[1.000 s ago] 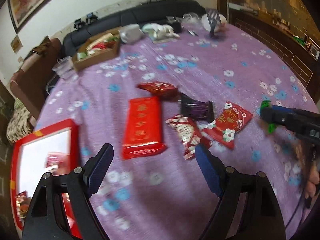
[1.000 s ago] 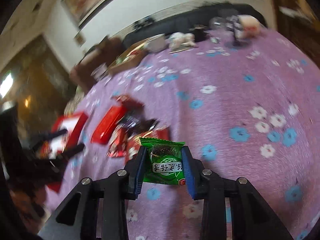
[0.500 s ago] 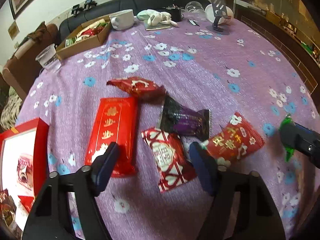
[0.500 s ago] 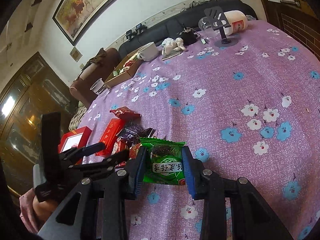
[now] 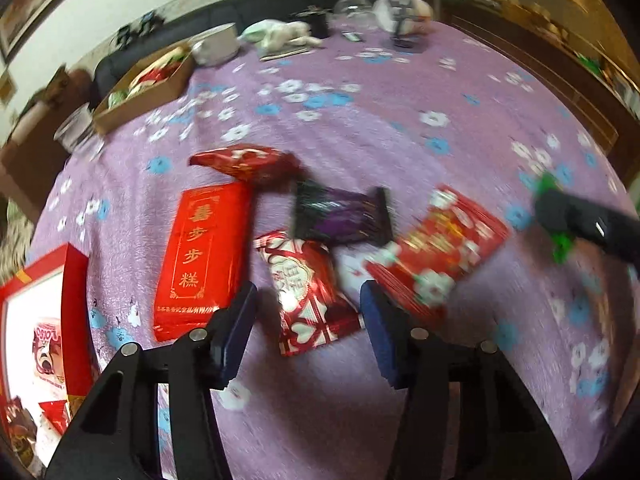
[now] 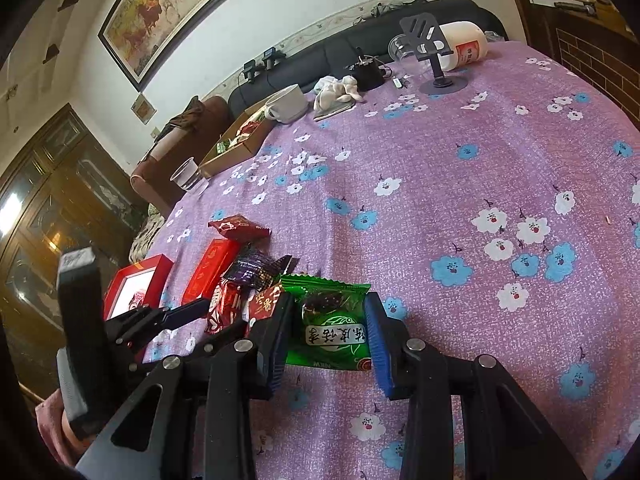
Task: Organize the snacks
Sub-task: 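Grasp the green packet with right tool while left tool grasps red-white packet, then carry both packets over the red tray and open both tools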
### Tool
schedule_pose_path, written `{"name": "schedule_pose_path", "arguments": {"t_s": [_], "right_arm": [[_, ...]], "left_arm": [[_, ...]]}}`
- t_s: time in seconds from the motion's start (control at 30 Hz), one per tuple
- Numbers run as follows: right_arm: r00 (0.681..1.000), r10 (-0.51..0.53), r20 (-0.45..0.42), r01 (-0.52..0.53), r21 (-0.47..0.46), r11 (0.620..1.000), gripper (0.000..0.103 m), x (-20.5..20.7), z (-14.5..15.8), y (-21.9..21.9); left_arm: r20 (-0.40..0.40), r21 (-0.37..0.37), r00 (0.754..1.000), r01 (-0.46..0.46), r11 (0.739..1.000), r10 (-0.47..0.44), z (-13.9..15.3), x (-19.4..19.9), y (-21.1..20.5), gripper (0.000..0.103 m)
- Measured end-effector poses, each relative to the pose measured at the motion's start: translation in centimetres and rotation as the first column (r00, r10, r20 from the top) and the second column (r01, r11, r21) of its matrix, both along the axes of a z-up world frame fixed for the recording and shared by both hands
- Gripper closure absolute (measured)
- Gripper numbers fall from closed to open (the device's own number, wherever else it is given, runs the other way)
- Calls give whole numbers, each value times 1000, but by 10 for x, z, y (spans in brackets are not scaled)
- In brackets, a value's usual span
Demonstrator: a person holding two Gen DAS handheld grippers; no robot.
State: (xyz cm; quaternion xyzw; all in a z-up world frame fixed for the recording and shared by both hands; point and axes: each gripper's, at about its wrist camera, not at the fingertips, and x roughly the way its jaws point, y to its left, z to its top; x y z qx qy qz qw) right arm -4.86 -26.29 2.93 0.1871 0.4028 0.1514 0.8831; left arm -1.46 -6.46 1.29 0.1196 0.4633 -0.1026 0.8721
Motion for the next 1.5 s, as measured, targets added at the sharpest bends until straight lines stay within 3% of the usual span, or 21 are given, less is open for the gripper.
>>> {"name": "schedule_pose_path", "arguments": {"t_s": [0.13, 0.2, 0.27, 0.43, 0.6, 0.77, 0.87, 1.1, 1.27, 1.37, 1.5], "right_arm": [[1000, -6, -1, 6, 4, 1000, 65, 0, 0, -1], [1000, -9, 3, 9, 5, 1000, 66, -1, 0, -2], [1000, -9, 7, 9, 10, 1000, 66, -1, 1, -4], [1000, 0, 13, 0, 6, 1000, 67, 0, 1, -2], [999, 1, -51, 0, 14, 1000, 65, 6, -9, -4], [997, 19, -74, -28, -130, 991, 64, 7, -17, 16], [997, 31, -64, -45, -227, 973, 58, 5, -21, 30], [999, 46, 6, -38, -457, 888, 64, -2, -26, 57], [1000, 30, 3, -26, -430, 903, 67, -2, -23, 50], [1000, 5, -4, -6, -361, 932, 67, 2, -20, 39], [999, -7, 53, 19, -223, 975, 67, -1, -6, 23]], "left_arm": [[16, -44, 1000, -15, 999, 16, -3, 7, 6, 51], [20, -76, 1000, 18, 997, -17, -4, 4, 5, 67], [19, -97, 1000, 23, 995, -22, -3, 1, 7, 76], [22, -121, 999, 28, 992, -25, -2, -5, 12, 79], [25, -104, 998, 68, 992, -66, -2, -25, 14, 80], [2, -125, 998, 63, 990, -63, 0, -43, 30, 80], [-8, -143, 998, 65, 988, -67, 0, -55, 37, 80], [-31, -194, 998, 51, 980, -58, 1, -68, 51, 80], [-21, -174, 999, 38, 984, -42, 1, -67, 52, 78], [1, -164, 999, 44, 985, -44, -1, -68, 53, 78], [27, -155, 999, 33, 987, -30, -1, -69, 54, 79]]}}
